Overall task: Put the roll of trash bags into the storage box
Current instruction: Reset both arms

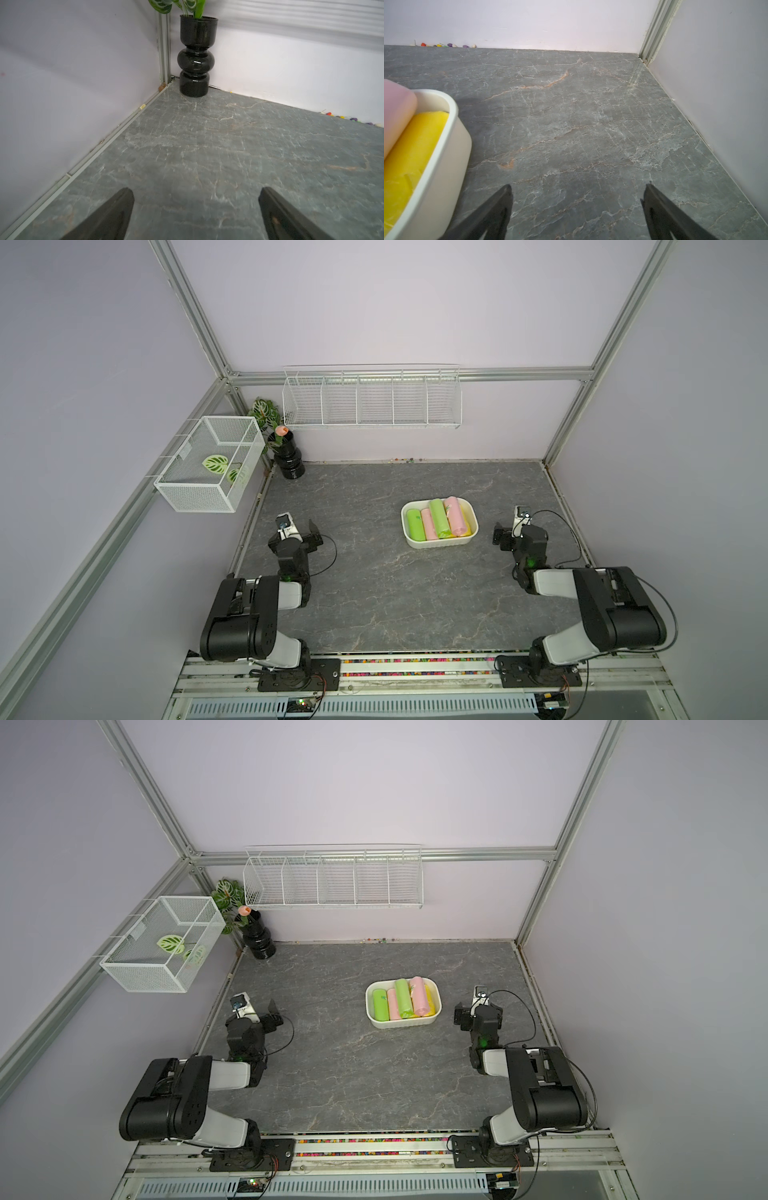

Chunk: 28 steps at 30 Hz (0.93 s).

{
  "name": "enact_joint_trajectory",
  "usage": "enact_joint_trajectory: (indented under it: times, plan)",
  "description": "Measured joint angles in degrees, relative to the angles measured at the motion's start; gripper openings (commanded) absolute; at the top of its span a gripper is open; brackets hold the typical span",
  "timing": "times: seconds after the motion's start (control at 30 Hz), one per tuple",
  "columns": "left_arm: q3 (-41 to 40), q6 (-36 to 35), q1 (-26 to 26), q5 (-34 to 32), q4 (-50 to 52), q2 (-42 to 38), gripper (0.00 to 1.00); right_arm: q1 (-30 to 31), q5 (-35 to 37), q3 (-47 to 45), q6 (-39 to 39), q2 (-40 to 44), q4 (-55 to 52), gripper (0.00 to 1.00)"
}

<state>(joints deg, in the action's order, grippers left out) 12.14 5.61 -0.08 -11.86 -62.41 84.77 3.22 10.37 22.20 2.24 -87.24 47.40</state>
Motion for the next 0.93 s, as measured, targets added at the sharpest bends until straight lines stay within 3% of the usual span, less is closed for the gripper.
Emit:
enact_joint_trajectory:
  times: [0.1, 0.4, 0.63, 0.93]
  plan:
    - [-2.97, 0.44, 0.74, -0.13, -2.56, 0.22, 1.00, 0.02, -1.14, -2.01, -0.20, 0.24, 1.88, 0.99]
    - [2.62, 1.27, 0.81, -0.24, 0.74, 0.20, 1.00, 0.00, -1.64, -3.32, -0.26, 0.37, 3.34, 0.99]
    - [6.38, 1.18, 0.81, 0.46, 6.27, 0.44, 1.00, 0.00, -1.11, 0.59, -0.13, 0.37, 0.04, 0.99]
    - [6.75, 1.16, 0.81, 1.20, 8.48, 0.55, 1.00, 0.00, -0.98, 0.70, -0.15, 0.37, -1.53, 0.99]
